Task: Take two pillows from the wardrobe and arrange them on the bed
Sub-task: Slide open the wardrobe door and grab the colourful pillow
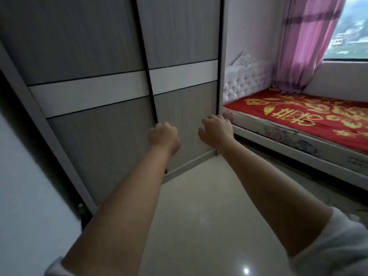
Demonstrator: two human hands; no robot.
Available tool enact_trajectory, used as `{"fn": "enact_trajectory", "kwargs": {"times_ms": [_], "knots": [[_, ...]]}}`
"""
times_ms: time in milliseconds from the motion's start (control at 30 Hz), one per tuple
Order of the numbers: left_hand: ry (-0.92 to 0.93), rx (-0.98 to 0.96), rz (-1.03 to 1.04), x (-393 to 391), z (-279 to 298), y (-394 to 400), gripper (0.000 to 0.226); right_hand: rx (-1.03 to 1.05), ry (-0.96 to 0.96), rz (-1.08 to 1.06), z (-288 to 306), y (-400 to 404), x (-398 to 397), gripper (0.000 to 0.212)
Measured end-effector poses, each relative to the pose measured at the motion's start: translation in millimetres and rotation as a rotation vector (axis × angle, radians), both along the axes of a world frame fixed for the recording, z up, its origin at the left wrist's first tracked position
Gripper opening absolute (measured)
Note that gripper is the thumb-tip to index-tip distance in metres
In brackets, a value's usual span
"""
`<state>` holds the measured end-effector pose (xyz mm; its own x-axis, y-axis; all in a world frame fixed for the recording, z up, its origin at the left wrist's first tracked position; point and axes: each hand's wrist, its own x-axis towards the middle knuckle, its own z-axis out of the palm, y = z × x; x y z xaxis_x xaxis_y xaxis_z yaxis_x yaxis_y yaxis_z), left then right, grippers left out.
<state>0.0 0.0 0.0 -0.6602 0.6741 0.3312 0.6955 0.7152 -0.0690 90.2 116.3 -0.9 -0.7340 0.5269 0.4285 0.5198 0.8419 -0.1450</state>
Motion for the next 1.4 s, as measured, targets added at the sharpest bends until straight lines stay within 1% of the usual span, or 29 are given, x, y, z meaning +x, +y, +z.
{"fn": "enact_trajectory", "kwargs": {"times_ms": [33, 167, 300, 500, 633, 800, 900, 1067, 1200, 1333, 1400], "knots": [[-0.03, -0.065, 0.006, -8.1, -6.8, 19.7, 0.031, -0.019, -0.036, -0.025, -5.7, 15.7, -9.4, 0.03], [-0.058, -0.163, -0.005, -62.7, -27.3, 114.2, 0.034, -0.025, -0.073, -0.045, -30.0, 107.8, -61.7, 0.029], [-0.049, -0.175, -0.021, -121.5, -24.1, 204.9, 0.034, -0.019, -0.081, -0.058, -26.6, 199.3, -114.2, 0.028], [-0.063, -0.18, -0.027, -217.0, -30.9, 312.4, 0.035, -0.049, -0.107, -0.05, -35.0, 313.3, -199.1, 0.026], [-0.073, -0.14, -0.042, -290.1, -42.4, 397.6, 0.036, -0.031, -0.119, -0.053, -41.6, 397.1, -270.6, 0.024], [-0.074, -0.112, -0.052, -392.5, -37.8, 524.8, 0.035, -0.016, -0.099, -0.104, -29.1, 516.9, -362.8, 0.025], [-0.046, -0.088, -0.058, -437.8, -31.2, 591.2, 0.034, -0.02, -0.075, -0.121, -22.8, 577.9, -394.9, 0.024], [-0.04, -0.03, -0.124, -505.1, -36.0, 719.7, 0.032, -0.004, -0.055, -0.119, -24.6, 710.1, -451.9, 0.028], [0.001, 0.056, -0.14, -555.6, -43.2, 804.4, 0.025, 0.029, -0.071, -0.05, -28.7, 812.3, -508.3, 0.034], [0.004, 0.156, -0.068, -603.6, -34.1, 871.7, 0.022, 0.047, -0.062, 0.128, -22.5, 900.5, -572.4, 0.038], [0.06, 0.237, -0.064, -622.2, -18.0, 896.5, 0.015, 0.075, -0.011, 0.21, -13.4, 933.8, -605.6, 0.038]]}}
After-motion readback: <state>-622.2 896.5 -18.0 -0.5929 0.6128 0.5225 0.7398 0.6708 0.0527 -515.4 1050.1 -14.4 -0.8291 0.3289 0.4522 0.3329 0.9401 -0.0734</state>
